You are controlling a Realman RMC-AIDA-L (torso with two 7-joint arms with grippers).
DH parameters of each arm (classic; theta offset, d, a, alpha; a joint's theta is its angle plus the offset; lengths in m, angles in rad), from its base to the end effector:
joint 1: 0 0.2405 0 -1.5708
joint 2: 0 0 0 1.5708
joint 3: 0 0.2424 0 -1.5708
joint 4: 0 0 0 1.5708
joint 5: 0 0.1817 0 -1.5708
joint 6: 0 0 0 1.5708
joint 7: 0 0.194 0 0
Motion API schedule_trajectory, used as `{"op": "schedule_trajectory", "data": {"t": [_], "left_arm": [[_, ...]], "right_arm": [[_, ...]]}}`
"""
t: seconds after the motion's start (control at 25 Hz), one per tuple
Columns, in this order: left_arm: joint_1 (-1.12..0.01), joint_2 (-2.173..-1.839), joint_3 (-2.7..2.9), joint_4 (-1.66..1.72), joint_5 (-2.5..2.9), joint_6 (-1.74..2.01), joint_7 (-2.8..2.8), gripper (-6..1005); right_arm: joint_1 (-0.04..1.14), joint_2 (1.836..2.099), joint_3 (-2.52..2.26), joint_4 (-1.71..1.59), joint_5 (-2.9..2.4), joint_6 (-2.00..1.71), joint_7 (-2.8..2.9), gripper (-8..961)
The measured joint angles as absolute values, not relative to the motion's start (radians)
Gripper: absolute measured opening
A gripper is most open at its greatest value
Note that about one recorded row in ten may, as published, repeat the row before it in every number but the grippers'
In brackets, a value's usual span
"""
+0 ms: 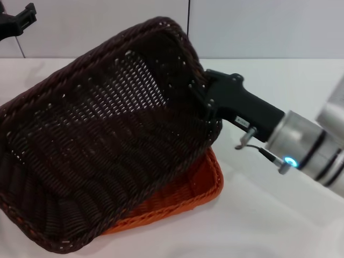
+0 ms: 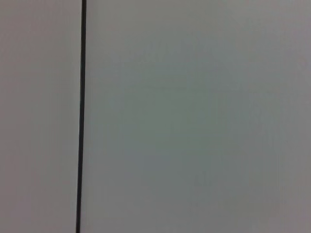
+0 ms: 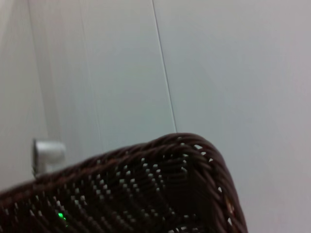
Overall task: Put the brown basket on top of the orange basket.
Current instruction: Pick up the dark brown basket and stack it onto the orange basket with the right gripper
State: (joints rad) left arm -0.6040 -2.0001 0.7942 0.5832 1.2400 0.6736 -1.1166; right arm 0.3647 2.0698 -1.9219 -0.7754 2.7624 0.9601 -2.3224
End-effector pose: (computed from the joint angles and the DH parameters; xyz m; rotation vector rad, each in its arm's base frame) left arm -0.2642 0.4673 0.0965 -1.7190 -0.6676 -0.6318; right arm 0.1165 0.3349 -0.0684 -2.2800 0.4401 1.1838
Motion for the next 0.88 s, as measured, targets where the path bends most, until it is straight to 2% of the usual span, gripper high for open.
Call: {"op": "schedule_trajectory", "data": {"t": [0.08, 0.12, 0.28, 0.88], "left_arm": [[-0.609, -2.000, 0.799, 0.583, 1.241, 0.668, -1.117, 797], [-0.613, -2.000, 0.803, 0.583, 1.242, 0.663, -1.117, 797], [-0.618, -2.003, 0.807, 0.582, 1.245, 0.658, -1.117, 797], [-0.670, -2.018, 0.808, 0.569, 1.320, 0.639, -1.117, 797]], "right_arm": [[0.257, 2.074, -1.923, -0.893, 2.736, 0.963, -2.322, 146], [0.257, 2.074, -1.923, -0.893, 2.736, 0.963, -2.322, 146], [0.137, 2.080, -1.944, -0.990, 2.730, 1.009, -2.320, 146], [0.001, 2.086, -1.988, -0.919, 2.826, 1.132, -2.322, 146]]}}
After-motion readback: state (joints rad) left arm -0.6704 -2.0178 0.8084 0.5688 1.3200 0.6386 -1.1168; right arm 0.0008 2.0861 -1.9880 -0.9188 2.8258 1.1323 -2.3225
